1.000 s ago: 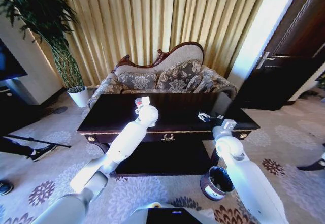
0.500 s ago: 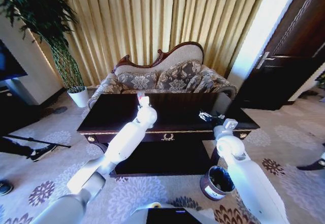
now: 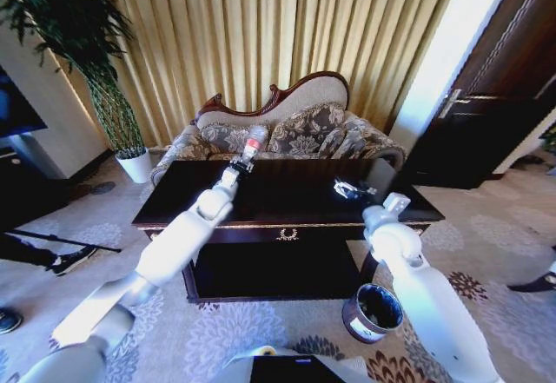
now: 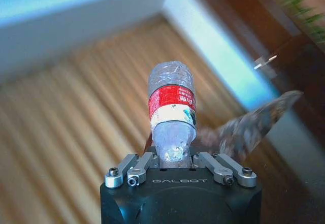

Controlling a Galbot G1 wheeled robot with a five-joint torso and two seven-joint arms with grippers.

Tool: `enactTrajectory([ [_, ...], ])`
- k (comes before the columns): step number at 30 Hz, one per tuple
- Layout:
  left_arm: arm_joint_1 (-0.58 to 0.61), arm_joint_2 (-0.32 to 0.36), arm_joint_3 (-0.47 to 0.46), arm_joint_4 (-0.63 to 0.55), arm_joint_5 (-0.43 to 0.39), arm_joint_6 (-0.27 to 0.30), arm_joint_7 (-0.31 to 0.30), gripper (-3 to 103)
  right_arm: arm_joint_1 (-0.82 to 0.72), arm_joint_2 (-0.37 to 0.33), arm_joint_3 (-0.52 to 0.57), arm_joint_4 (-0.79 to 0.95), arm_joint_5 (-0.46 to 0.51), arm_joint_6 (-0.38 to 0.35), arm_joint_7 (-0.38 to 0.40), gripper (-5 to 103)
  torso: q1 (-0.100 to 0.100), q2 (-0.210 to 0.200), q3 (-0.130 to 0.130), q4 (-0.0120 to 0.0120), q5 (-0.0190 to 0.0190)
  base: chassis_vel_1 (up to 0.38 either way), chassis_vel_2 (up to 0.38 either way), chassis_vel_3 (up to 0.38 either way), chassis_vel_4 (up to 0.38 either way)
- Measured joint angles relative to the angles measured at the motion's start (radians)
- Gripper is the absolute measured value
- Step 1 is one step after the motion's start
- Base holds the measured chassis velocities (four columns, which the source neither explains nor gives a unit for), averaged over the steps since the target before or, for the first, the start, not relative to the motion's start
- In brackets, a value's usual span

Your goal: Move to the front of the table and place the trash on the table into the trash bin.

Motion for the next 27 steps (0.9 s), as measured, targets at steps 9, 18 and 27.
enactTrajectory([
  [9, -0.050, 0.040, 0.057, -0.018, 0.152, -0.191, 0.048, 25, 0.111, -0.001, -0.074, 0.036, 0.177, -0.001, -0.039, 100, 0.000, 0.000, 0.000, 0.0002, 0.0003, 0.000, 0.000, 0.000, 0.000],
  [18, -0.084, -0.003, 0.120, -0.055, 0.132, -0.146, 0.038, 25, 0.138, 0.023, -0.116, 0.025, 0.150, 0.015, -0.056, 100, 0.000, 0.000, 0.000, 0.0002, 0.0004, 0.000, 0.000, 0.000, 0.000],
  [27, -0.096, -0.033, 0.178, -0.055, 0.114, -0.131, 0.034, 25, 0.154, 0.035, -0.121, 0.017, 0.142, 0.026, -0.065, 100, 0.000, 0.000, 0.000, 0.0003, 0.0004, 0.000, 0.000, 0.000, 0.000],
])
